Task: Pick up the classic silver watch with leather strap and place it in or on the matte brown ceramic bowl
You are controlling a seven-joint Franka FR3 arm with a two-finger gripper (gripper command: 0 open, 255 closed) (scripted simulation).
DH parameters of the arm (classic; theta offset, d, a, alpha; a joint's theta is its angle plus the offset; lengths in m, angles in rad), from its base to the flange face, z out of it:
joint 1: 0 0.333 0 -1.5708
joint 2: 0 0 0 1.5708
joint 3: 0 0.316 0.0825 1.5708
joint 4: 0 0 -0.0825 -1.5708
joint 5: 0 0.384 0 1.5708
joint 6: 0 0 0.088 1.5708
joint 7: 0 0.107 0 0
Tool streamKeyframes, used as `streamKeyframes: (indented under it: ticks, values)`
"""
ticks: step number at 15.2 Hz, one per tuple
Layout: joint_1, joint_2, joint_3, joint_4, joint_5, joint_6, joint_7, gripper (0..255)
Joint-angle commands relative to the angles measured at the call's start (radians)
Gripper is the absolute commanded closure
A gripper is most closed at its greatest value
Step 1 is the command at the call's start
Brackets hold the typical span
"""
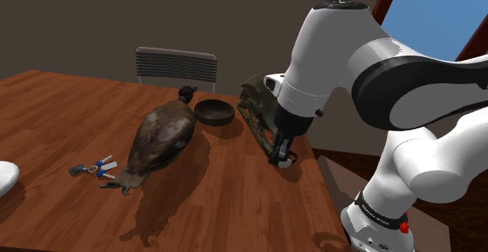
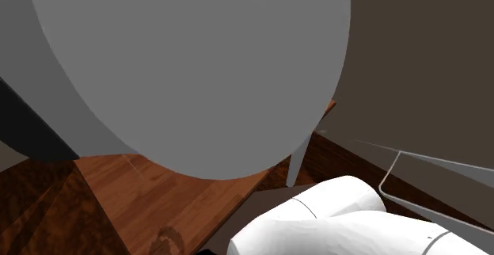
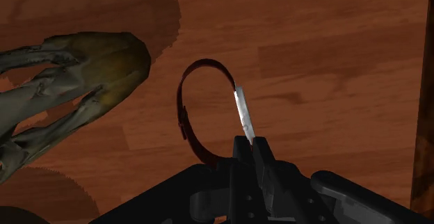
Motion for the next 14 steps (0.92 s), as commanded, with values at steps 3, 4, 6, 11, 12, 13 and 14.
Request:
streamKeyframes:
  ticks: [3, 4, 6, 11, 12, 13, 14]
  values:
    - [-0.035, 0.042, -0.029, 0.043, -0.031, -0.002, -0.036, 255]
    - [-0.052, 0.068, -0.039, 0.059, -0.045, 0.008, -0.052, 255]
    - [-0.084, 0.122, -0.058, 0.096, -0.073, 0.025, -0.08, 255]
    - [-0.155, 0.266, -0.1, 0.207, -0.139, 0.055, -0.141, 255]
    - [-0.167, 0.296, -0.107, 0.233, -0.152, 0.059, -0.152, 255]
    - [-0.179, 0.326, -0.114, 0.259, -0.164, 0.061, -0.162, 255]
    - [-0.19, 0.356, -0.121, 0.287, -0.176, 0.063, -0.172, 255]
